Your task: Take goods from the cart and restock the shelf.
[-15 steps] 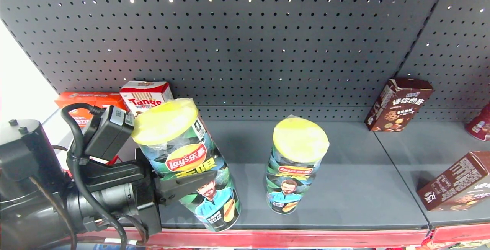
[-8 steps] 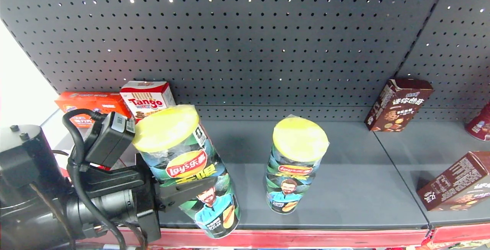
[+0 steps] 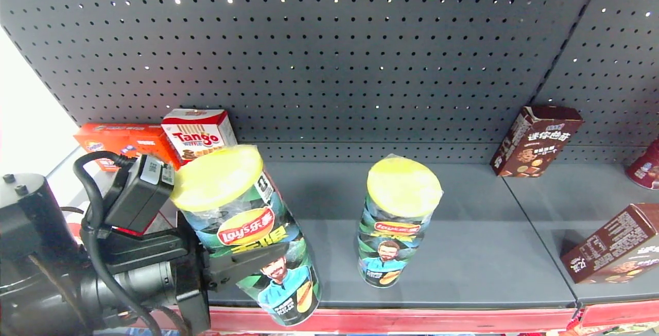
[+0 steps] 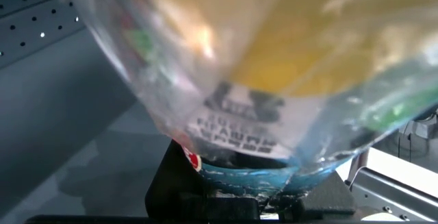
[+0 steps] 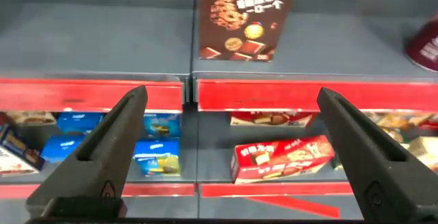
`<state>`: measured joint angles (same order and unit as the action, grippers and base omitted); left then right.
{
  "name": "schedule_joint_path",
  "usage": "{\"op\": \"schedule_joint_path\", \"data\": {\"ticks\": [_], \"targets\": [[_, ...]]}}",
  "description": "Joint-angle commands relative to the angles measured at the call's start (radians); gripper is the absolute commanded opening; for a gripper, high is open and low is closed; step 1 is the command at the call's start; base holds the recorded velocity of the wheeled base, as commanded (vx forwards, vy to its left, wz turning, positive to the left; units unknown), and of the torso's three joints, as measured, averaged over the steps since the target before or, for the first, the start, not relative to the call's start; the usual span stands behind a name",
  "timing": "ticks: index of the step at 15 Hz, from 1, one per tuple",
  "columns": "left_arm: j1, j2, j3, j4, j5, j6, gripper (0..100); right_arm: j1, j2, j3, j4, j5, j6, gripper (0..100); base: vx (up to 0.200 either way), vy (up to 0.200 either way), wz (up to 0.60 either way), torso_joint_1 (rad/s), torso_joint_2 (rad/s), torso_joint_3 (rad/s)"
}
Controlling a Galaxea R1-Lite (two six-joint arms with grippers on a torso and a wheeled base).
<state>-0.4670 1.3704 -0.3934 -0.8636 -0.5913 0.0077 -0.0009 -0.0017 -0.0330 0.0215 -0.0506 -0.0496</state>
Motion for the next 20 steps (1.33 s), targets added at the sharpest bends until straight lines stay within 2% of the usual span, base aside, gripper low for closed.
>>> {"op": "schedule_joint_path", "data": {"ticks": [1,2,3,4,5,7,8,10,12,14,16,20], "targets": [[0.007,-0.025,0.031,0.0,0.001,-0.002,0,0.001,0.002,0.007,-0.021,0.161,-0.088,100,0.0,0.0,0.0,0.0,0.0,0.0],[0.007,-0.03,0.038,0.0,0.001,-0.002,0,0.001,0.002,0.008,-0.028,0.166,-0.107,100,0.0,0.0,0.0,0.0,0.0,0.0],[0.007,-0.034,0.039,0.0,0.001,0.0,0,0.001,0.002,0.004,-0.014,0.045,-0.067,100,0.0,0.0,0.0,0.0,0.0,0.0],[0.005,-0.034,0.027,0.002,0.001,0.0,0,-0.001,0.002,-0.004,0.009,-0.14,0.007,100,0.0,0.0,0.0,0.0,0.0,0.0],[0.004,-0.036,0.024,0.002,0.001,0.0,0,-0.001,0.002,-0.002,0.009,-0.156,0.014,100,0.0,0.0,0.0,0.0,0.0,0.0],[-0.01,-0.034,0.01,0.0,-0.001,0.0,0,0.001,0.002,0.005,-0.011,0.11,-0.065,100,0.0,0.0,0.0,0.0,0.0,0.0],[-0.018,-0.025,-0.022,0.003,0.001,0.003,0,0.001,0.002,0.01,-0.026,0.179,-0.098,100,0.0,0.0,0.0,0.0,0.0,0.0],[-0.007,-0.005,-0.064,0.012,0.001,0.005,0,-0.001,0.002,0.005,-0.012,0.137,-0.101,100,0.0,0.0,0.0,0.0,0.0,0.0],[-0.007,0.053,-0.119,0.011,0.001,0.006,0,-0.001,0.002,-0.001,0.003,-0.084,-0.023,100,0.0,0.0,0.0,0.0,0.0,0.0],[-0.007,0.116,-0.153,0.005,-0.001,0.008,0,0.001,0.002,0.001,0.002,0.02,-0.029,100,0.0,0.0,0.0,0.0,0.0,0.0],[-0.007,0.137,-0.173,0.003,-0.002,0.008,0,0.001,0.002,0.001,0.0,0.025,-0.029,100,0.0,0.0,0.0,0.0,0.0,0.0],[-0.005,0.185,-0.271,0.017,-0.019,0.008,0,0.001,0.002,0.001,-0.003,0.035,-0.013,100,0.0,0.0,0.0,0.0,0.0,0.0]]}}
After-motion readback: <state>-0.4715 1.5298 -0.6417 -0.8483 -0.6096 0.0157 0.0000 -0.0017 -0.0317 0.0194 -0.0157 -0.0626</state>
